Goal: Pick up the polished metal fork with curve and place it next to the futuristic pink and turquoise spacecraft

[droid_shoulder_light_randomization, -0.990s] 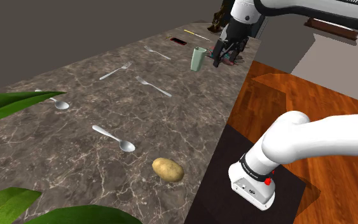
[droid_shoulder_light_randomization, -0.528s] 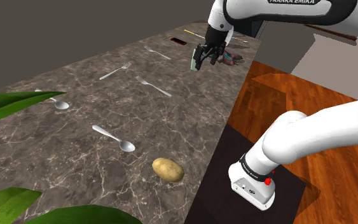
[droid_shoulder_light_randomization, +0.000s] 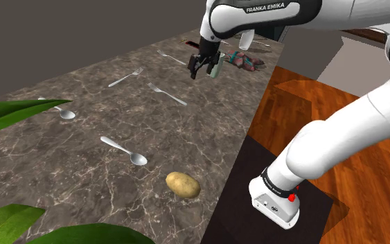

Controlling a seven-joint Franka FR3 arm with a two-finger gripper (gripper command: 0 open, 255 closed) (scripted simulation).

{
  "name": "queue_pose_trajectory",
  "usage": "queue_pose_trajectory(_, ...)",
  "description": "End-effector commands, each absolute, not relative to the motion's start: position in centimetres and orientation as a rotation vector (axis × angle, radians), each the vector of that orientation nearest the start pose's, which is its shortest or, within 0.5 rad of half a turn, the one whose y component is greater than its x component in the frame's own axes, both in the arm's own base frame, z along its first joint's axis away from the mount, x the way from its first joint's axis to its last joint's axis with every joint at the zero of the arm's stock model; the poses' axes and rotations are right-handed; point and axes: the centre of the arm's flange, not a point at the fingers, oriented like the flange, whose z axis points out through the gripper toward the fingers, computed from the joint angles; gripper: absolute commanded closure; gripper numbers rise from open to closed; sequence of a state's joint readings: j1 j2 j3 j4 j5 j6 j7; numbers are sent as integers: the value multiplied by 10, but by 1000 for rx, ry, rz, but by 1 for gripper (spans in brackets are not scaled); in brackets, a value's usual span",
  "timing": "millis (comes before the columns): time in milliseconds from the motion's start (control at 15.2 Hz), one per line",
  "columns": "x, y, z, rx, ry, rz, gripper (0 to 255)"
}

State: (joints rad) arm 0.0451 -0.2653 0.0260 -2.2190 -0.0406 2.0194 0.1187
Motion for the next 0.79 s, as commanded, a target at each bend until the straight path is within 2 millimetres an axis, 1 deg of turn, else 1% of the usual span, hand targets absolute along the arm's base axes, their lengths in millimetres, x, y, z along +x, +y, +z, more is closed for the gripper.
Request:
queue_pose_trajectory(0, 498, 41, 476, -3171, 28, -112, 0)
queue_pose_trajectory(726, 613, 78, 399, -3138, -90, -114, 0)
